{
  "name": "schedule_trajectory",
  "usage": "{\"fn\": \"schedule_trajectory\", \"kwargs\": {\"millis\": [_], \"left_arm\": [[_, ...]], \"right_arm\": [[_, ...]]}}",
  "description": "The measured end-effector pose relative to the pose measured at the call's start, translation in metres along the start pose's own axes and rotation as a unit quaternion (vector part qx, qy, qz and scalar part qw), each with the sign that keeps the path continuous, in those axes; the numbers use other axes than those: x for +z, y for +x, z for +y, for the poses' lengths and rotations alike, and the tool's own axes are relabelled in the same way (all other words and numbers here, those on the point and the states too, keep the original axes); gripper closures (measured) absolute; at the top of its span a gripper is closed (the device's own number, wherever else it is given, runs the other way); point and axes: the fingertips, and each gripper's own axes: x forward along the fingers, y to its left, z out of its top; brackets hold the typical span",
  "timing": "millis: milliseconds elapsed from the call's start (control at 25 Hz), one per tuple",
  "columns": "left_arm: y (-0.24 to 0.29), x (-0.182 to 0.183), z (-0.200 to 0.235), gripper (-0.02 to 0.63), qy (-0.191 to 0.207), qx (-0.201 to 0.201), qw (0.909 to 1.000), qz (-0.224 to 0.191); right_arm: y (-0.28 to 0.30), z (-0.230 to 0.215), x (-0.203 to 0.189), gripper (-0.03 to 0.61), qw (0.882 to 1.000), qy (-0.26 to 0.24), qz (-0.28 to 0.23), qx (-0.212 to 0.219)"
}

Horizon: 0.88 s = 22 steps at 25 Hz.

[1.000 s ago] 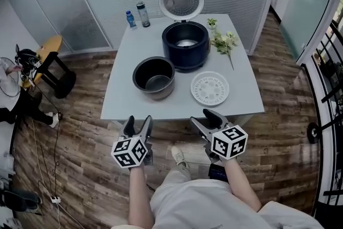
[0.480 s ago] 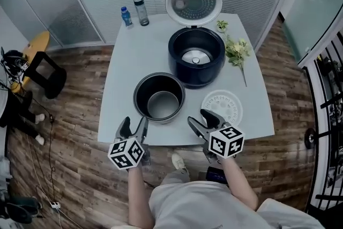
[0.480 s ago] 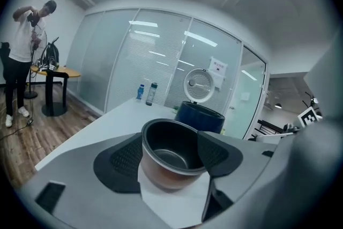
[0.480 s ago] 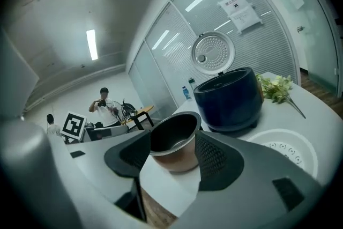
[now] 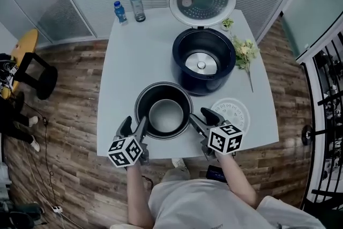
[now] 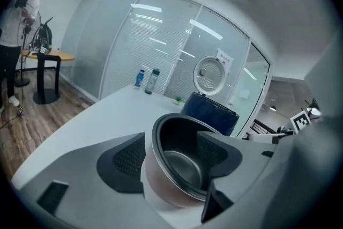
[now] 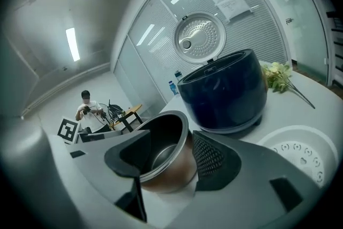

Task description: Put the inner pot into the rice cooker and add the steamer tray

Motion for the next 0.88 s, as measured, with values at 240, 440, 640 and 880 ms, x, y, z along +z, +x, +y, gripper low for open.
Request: {"fn": "schedule_trajectory", "kwargs": {"millis": [240,440,640,880], "left_arm": [[0.021,-0.011,0.008,0.301,-0.013,-0.011,0.9997,0.02],[0.028,-0.021,0.016,0.31,-0.016,-0.02,0.9989,0.039],[0.03,-0.02,0.021,0.361,-0.024,-0.025,0.9988,0.036],[0.032,-0.019,0.02,0.418,-0.025,-0.039,0.9984,0.032]], "right_arm": [[0.019,-0.01,-0.007,0.324,1.0,0.021,0.011,-0.015],[0.031,-0.015,-0.018,0.35,0.999,0.028,0.025,-0.025],[0.042,-0.015,-0.022,0.37,0.998,0.037,0.03,-0.029],[0.045,-0.014,-0.024,0.394,0.998,0.047,0.027,-0.031]]}}
